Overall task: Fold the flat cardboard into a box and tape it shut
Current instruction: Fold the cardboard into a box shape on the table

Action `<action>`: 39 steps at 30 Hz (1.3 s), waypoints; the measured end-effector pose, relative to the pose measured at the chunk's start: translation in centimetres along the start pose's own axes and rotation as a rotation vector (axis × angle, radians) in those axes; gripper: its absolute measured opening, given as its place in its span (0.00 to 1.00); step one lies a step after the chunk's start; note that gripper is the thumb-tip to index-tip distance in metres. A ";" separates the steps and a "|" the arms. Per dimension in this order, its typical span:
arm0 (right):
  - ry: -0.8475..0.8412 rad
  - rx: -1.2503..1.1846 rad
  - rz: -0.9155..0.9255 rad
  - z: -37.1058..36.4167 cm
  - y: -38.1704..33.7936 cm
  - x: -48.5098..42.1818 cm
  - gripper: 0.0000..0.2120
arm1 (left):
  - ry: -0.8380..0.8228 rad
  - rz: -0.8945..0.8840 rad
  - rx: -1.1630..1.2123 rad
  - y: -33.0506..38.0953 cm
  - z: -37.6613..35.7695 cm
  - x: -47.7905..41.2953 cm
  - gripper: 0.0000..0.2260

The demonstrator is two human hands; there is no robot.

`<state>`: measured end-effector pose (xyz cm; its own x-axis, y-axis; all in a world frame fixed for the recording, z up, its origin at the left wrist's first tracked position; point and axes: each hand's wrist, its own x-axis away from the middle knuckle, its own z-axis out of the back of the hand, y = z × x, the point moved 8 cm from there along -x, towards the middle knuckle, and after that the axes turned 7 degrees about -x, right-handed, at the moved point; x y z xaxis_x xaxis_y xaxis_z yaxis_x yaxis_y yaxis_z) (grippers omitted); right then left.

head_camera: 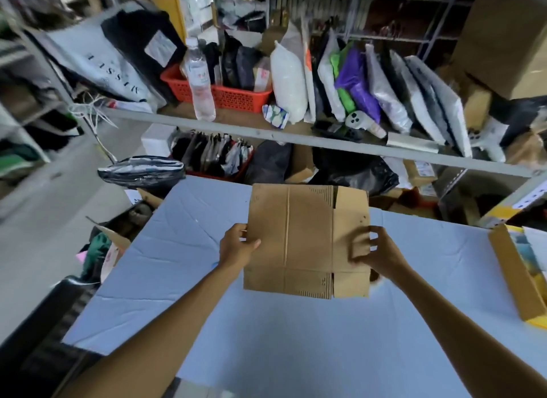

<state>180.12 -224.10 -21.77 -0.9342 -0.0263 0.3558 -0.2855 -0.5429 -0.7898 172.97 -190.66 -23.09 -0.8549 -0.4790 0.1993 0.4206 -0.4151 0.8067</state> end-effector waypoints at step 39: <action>-0.067 -0.421 0.169 -4.9 -0.2 -3.8 0.45 | -0.246 -0.210 0.223 1.0 -4.7 -4.4 0.35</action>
<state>182.68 -219.80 -25.45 -0.9630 -0.1471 0.2256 -0.2059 -0.1380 -0.9688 178.63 -192.62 -25.76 -0.9740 -0.1902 0.1227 0.1756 -0.2928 0.9399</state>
